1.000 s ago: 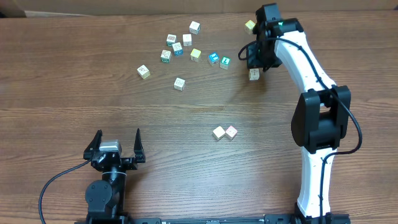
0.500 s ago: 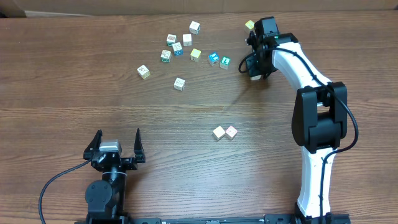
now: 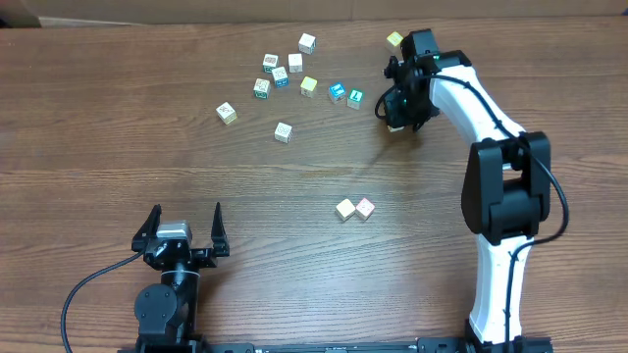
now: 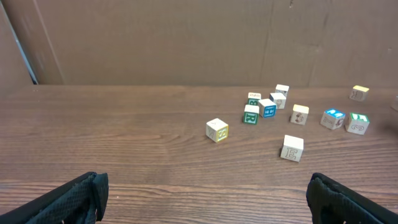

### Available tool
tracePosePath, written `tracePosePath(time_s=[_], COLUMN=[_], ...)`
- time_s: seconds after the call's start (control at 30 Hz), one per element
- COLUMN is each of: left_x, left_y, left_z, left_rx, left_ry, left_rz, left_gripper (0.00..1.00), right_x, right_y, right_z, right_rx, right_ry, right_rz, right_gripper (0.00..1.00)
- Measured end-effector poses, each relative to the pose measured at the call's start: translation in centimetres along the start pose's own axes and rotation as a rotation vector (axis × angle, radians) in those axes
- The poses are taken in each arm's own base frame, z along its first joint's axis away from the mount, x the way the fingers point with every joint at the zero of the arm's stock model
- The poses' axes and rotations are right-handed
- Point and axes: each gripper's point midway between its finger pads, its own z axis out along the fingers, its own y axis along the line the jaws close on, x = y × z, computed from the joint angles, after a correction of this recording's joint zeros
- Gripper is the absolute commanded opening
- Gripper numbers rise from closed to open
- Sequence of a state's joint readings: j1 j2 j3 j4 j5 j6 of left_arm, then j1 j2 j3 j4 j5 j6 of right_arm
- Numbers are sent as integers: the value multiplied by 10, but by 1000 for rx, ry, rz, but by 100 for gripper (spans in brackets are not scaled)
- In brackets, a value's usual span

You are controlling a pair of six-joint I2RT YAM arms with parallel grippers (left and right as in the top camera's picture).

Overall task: Form a circle
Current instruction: 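Lower the right gripper onto the umbrella X block and close, then carry the umbrella X block forward and lower it behind the placed pair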

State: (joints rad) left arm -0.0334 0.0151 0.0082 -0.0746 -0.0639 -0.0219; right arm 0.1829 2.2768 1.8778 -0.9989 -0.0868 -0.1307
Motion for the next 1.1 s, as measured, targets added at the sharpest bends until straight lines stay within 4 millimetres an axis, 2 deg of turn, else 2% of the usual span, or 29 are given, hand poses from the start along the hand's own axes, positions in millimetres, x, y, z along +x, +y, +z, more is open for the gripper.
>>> tracePosePath(time_s=[0.17, 0.23, 0.3, 0.5, 0.67, 0.9, 1.0, 1.1], left_x=[0, 0, 0, 0, 0, 0, 0, 0], left_y=[0, 0, 0, 0, 0, 0, 0, 0], left_z=[0, 0, 0, 0, 0, 0, 0, 0], left_rx=[0, 0, 0, 0, 0, 0, 0, 0], left_ry=[0, 0, 0, 0, 0, 0, 0, 0], left_rz=[0, 0, 0, 0, 0, 0, 0, 0], left_gripper=[99, 100, 99, 99, 100, 99, 99, 100], right_x=[-3, 3, 13, 35, 53, 73, 73, 74], right_y=[11, 15, 19, 36, 61, 87, 93, 89], right_z=[-46, -61, -67, -66, -52, -37, -33, -25], right_rx=[-25, -35, -55, -126, -140, -71, -53, -22], right_ry=[-43, -31, 7, 96, 161, 218, 212, 198], right_rz=[7, 11, 20, 55, 52, 59, 65, 68], right_gripper=[22, 22, 22, 22, 23, 23, 23, 23])
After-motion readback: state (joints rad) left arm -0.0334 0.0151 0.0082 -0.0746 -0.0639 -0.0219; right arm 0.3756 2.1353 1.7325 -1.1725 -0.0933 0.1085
